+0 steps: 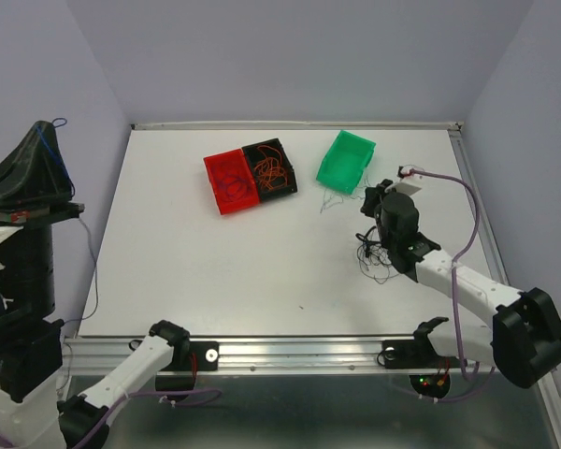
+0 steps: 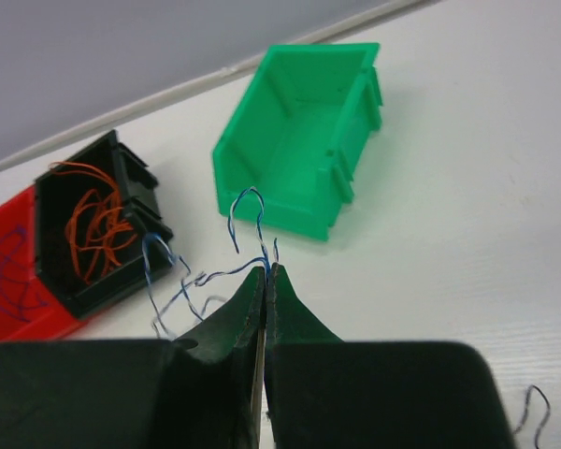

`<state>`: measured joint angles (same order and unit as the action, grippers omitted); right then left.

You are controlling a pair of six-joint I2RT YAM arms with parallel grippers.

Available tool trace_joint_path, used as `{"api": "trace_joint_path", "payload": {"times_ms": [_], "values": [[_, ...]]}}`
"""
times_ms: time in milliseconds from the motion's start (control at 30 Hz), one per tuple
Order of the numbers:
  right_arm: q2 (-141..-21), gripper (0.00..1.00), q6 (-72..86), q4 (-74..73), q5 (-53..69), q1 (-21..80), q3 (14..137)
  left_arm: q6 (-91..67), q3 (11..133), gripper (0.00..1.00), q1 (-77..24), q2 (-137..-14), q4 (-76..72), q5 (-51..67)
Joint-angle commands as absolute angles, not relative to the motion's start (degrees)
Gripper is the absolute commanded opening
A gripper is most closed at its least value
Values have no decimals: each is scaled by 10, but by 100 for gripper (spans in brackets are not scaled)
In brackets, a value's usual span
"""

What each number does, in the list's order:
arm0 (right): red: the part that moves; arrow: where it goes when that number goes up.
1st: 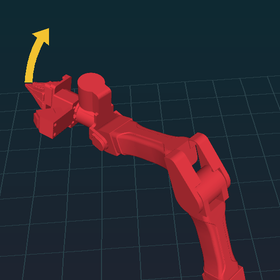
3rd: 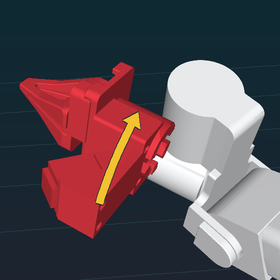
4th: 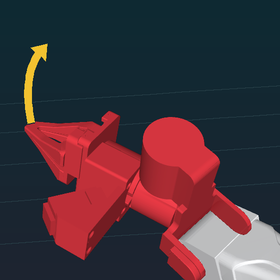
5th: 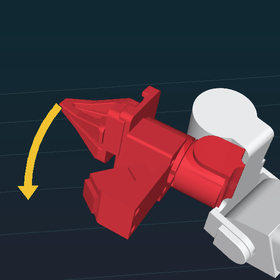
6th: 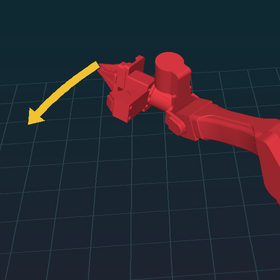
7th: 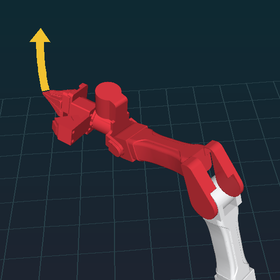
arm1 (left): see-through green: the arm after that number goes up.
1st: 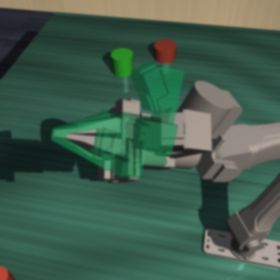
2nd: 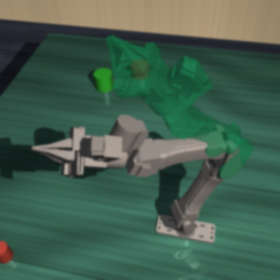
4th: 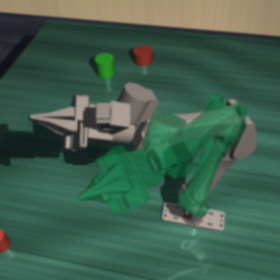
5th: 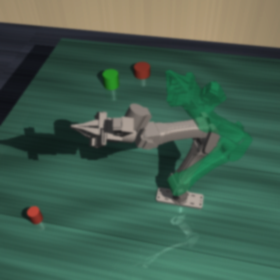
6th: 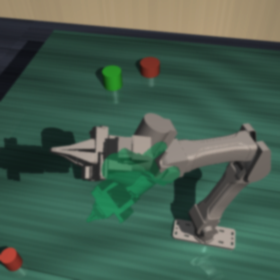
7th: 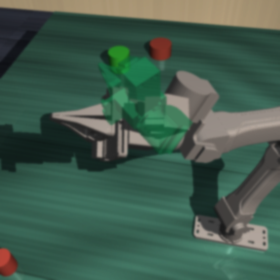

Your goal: Untangle the cables

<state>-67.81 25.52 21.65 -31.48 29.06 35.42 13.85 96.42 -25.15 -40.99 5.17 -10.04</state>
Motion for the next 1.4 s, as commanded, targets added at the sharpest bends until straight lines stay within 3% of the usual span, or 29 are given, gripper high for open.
{"api": "trace_joint_path", "payload": {"times_ms": [0, 233, 433, 967, 1133, 1367], "values": [[-653, 1, 245, 287, -197, 288, 352, 140, 920, 0, -253, -400, 15, -65], [-716, 1, 222, 352, -49, 289, 394, 147, 795, 0, -253, -355, -25, -88], [-802, 0, 208, 382, -27, 329, 476, 146, 740, 0, -253, -320, -37, -80], [-1111, 1, 153, 376, -115, 446, 800, 121, 670, 0, -253, -244, -35, -35], [-1236, 1, 99, 364, -204, 468, 914, 130, 644, 0, -253, -218, -41, -53], [-1321, 1, 25, 323, -273, 495, 1010, 134, 632, 0, -252, -207, -44, -55]]}}
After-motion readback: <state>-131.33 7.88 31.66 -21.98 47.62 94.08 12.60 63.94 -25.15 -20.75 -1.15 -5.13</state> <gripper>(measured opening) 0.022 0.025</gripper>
